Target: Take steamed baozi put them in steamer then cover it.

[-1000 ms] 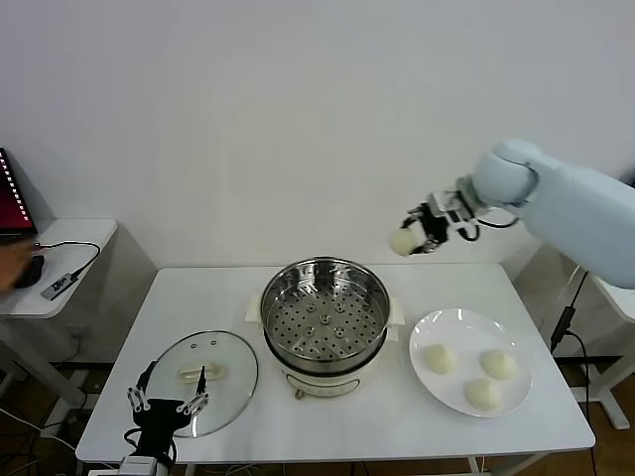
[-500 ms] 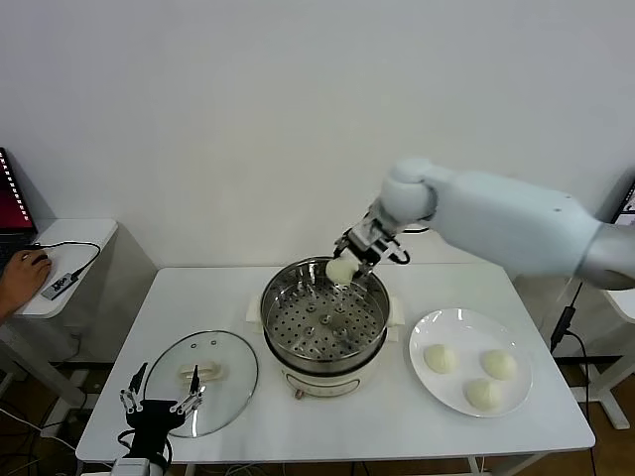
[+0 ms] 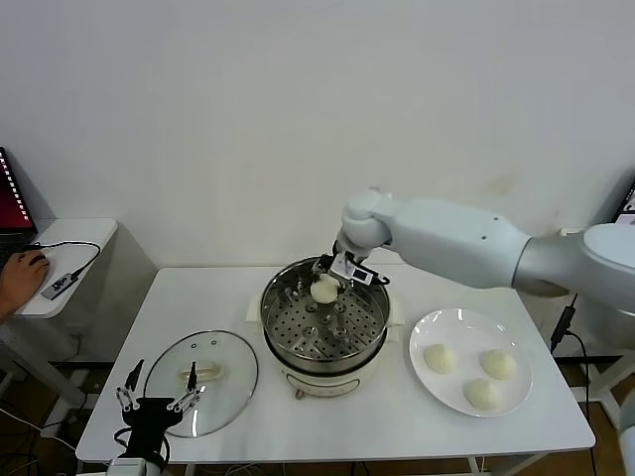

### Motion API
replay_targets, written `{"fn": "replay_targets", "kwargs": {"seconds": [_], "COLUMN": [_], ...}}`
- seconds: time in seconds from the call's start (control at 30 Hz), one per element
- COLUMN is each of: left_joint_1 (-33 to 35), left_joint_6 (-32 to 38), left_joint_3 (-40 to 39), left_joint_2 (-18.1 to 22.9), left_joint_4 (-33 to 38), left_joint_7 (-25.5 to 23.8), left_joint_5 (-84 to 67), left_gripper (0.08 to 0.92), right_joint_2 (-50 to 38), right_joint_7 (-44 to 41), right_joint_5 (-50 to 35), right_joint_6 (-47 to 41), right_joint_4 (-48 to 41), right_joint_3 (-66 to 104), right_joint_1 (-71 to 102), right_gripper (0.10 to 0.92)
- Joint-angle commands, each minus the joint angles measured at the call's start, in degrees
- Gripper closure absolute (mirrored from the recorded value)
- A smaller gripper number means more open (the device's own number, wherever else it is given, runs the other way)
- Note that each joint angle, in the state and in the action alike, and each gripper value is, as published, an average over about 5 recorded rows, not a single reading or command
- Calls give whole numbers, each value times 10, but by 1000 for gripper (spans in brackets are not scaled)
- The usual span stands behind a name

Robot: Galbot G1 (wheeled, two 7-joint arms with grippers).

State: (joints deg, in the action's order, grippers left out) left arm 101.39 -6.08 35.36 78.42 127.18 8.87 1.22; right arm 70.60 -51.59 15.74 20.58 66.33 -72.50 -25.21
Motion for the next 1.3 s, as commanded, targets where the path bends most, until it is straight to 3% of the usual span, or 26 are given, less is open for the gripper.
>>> {"fn": "replay_targets", "kwargs": {"seconds": [0.03,0.33,0.47,0.6,0.73,0.9,1.3], "left_joint_1": [0,4,4,4,5,10,1], "left_joint_6": [1,1,0,0,1,2,2], "left_joint_3": [0,0,-1,-3,1,3,-12], "left_joint_2": [0,1,0,-2,-9,-18,-37], "left_joint_4": [1,5,9,15,21,25,22], "left_joint_7": [0,0,-2,-11,-17,-17,-23], "left_joint_5": [0,1,2,-1,-7,-10,-11], "left_gripper": [177,177,177,177,177,177,177], "right_joint_2": [18,5,-20,-65,-142,-256,-539], "right_joint_7": [16,13,-14,-58,-77,-75,-75], "right_joint_5": [58,6,-77,-174,-240,-264,-236], "right_joint_6": [40,38,1,-92,-208,-314,-339], "right_joint_4": [-30,-11,31,91,173,258,377], "right_joint_3": [0,2,0,-1,4,21,38], "right_joint_1": [20,-1,-56,-104,-133,-140,-85], "right_gripper": [427,234,206,203,203,203,203]}}
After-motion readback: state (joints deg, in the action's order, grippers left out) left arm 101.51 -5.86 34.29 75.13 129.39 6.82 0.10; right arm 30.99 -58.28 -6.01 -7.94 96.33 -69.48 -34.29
